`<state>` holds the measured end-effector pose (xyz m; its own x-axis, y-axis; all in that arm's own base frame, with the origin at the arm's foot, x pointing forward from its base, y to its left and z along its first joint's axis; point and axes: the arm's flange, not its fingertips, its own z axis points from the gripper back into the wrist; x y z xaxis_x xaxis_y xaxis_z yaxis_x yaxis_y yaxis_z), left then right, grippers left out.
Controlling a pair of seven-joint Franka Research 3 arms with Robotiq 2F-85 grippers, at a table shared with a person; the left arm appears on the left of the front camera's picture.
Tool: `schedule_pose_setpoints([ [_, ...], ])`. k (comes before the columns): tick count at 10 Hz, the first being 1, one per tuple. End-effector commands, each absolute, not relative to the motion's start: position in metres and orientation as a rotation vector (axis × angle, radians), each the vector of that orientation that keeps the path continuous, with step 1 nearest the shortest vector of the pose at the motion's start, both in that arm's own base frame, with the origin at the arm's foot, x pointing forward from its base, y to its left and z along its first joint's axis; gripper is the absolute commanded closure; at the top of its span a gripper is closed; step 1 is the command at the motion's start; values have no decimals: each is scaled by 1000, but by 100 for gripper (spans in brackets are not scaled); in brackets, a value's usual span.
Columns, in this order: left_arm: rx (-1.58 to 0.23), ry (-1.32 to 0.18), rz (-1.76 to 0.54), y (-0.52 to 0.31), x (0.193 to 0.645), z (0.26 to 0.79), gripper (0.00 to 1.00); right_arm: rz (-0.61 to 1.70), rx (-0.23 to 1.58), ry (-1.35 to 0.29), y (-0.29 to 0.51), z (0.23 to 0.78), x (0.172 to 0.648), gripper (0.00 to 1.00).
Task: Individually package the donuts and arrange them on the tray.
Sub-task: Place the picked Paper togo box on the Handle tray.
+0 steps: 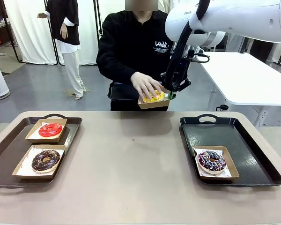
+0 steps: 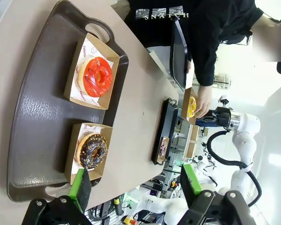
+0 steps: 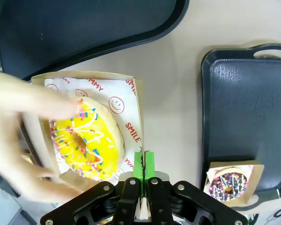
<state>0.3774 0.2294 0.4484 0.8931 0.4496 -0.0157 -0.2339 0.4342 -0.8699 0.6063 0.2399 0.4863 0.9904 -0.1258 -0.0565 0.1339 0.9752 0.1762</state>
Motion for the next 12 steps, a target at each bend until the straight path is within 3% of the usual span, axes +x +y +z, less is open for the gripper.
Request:
schedule_pose_setpoints([
  [1, -1051, -239, 425, 229, 375, 450, 0, -133, 183, 41, 240, 487, 607, 100],
  [12, -1051, -239, 425, 229, 375, 450, 0, -131, 181, 45, 240, 486, 606, 99],
])
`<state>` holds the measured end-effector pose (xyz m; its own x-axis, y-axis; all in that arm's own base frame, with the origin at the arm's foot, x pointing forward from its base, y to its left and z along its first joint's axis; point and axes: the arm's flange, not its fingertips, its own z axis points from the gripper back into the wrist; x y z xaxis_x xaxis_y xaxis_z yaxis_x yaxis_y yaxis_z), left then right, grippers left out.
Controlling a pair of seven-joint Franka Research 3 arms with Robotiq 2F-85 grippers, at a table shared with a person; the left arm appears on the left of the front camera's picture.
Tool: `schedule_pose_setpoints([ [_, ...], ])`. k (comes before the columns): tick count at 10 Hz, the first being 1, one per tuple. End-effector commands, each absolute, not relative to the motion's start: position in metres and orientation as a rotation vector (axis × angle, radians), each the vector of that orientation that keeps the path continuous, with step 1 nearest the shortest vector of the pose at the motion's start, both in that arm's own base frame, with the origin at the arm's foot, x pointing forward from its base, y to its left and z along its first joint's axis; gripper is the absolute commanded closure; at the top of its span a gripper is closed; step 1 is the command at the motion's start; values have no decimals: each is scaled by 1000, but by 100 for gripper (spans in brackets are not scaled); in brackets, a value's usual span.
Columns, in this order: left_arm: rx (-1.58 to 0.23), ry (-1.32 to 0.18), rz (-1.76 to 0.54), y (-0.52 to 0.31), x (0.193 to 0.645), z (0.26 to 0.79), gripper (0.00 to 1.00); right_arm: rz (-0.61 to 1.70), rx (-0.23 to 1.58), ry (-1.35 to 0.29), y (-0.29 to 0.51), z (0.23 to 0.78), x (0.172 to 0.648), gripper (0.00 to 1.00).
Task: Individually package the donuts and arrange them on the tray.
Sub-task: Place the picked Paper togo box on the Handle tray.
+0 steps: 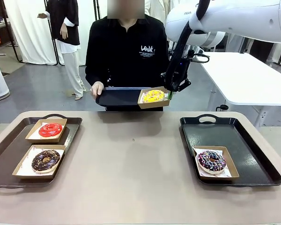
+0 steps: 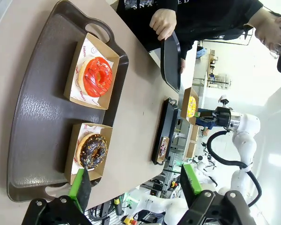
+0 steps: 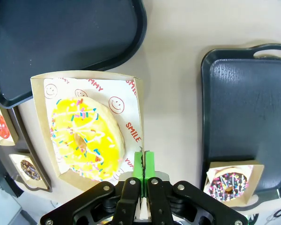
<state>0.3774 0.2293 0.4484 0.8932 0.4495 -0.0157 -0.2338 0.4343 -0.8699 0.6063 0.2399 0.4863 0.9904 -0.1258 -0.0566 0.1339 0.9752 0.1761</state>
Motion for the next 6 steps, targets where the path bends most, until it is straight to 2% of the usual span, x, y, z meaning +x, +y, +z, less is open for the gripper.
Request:
schedule_pose_setpoints([
  [1, -1051, -239, 425, 229, 375, 450, 0, -102, 182, 15, 220, 491, 594, 99],
  [3, -1051, -239, 425, 229, 375, 450, 0, -124, 180, -37, 159, 508, 559, 99],
  [6, -1051, -239, 425, 229, 375, 450, 0, -126, 131, -38, 55, 510, 536, 99],
])
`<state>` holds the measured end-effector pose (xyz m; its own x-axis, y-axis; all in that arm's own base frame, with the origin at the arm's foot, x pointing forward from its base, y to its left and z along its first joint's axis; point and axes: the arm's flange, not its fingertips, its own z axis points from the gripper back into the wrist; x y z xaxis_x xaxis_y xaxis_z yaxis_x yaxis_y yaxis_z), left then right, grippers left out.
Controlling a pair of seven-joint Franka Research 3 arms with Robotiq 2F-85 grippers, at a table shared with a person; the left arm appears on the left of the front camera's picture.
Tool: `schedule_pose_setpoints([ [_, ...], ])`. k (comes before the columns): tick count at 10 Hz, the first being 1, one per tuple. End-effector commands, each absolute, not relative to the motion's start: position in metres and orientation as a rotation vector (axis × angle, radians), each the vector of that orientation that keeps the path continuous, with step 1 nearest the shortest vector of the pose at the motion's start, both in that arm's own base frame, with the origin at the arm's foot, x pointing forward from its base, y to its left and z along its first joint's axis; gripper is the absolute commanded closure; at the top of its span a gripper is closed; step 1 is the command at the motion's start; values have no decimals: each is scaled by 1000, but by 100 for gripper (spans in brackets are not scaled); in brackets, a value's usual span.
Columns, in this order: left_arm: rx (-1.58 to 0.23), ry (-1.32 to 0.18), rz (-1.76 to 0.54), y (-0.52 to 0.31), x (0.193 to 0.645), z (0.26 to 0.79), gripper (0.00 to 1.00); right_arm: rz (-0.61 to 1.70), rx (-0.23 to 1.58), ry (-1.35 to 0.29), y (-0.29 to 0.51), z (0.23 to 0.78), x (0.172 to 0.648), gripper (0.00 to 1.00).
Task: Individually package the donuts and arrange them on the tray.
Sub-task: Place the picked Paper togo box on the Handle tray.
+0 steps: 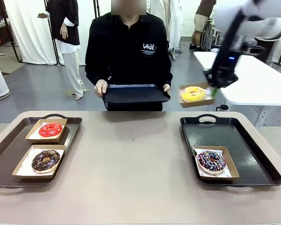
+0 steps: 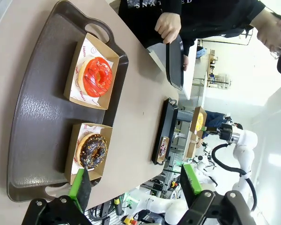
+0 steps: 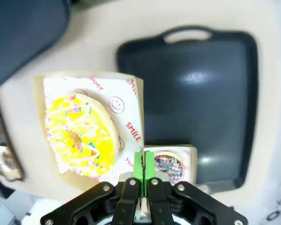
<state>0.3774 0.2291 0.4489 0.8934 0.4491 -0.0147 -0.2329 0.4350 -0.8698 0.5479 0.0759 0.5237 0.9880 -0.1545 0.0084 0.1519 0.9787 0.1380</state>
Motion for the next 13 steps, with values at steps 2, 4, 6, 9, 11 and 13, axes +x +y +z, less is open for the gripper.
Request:
schedule_pose_setpoints([
  [2, -1051, -239, 425, 229, 375, 450, 0, -122, 136, -57, -2, 491, 529, 99],
  [4, -1051, -239, 425, 229, 375, 450, 0, -149, 168, -81, -40, 462, 534, 99],
  [6, -1051, -239, 425, 229, 375, 450, 0, -130, 164, -74, -45, 432, 546, 99],
  [9, -1051, -239, 425, 229, 375, 450, 0, -151, 137, -54, -50, 428, 546, 99],
  [11, -1051, -239, 425, 229, 375, 450, 0, -151, 137, -54, -50, 428, 546, 99],
  [13, -1051, -239, 425, 229, 375, 450, 0, -151, 137, -54, -50, 428, 546, 99],
])
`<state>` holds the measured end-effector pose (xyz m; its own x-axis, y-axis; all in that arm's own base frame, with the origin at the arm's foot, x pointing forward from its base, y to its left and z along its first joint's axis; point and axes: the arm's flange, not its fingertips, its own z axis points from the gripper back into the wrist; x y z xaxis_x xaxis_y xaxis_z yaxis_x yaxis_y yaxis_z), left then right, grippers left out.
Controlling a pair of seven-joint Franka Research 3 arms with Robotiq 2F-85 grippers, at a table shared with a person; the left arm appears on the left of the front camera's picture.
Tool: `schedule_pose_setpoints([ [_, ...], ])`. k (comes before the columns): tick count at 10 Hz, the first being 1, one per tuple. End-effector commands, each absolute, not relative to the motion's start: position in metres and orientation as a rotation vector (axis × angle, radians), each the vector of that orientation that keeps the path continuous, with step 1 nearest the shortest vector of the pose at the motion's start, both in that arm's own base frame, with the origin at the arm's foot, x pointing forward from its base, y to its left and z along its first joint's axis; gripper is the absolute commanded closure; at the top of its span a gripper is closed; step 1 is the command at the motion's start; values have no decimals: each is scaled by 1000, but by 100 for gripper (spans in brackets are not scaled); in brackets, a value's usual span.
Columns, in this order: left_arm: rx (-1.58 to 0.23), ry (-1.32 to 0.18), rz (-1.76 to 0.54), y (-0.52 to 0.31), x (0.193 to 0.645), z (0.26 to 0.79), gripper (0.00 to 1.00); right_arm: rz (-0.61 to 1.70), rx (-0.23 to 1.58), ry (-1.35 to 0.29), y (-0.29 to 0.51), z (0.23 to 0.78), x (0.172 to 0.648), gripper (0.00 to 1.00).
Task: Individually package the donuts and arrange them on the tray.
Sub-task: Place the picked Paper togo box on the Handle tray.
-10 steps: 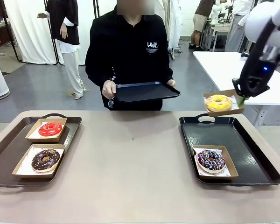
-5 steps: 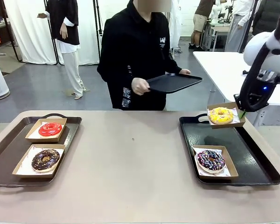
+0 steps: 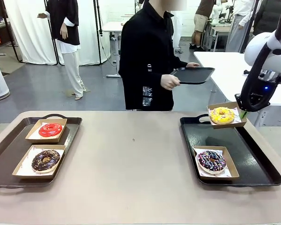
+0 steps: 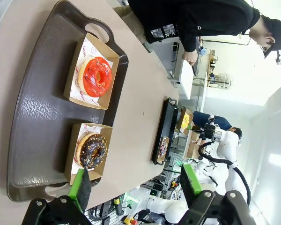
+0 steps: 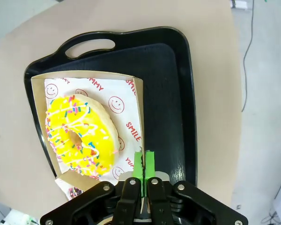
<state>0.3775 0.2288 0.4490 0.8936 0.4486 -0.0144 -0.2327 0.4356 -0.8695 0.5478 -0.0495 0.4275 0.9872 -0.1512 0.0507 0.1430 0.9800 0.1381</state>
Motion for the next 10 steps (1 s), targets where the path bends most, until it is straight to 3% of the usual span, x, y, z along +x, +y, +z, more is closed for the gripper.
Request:
schedule_pose_setpoints([
  [1, -1051, -239, 425, 229, 375, 450, 0, -148, 134, -58, -49, 426, 548, 99],
  [10, -1051, -239, 425, 229, 375, 450, 0, -87, 68, -16, -11, 358, 562, 99],
])
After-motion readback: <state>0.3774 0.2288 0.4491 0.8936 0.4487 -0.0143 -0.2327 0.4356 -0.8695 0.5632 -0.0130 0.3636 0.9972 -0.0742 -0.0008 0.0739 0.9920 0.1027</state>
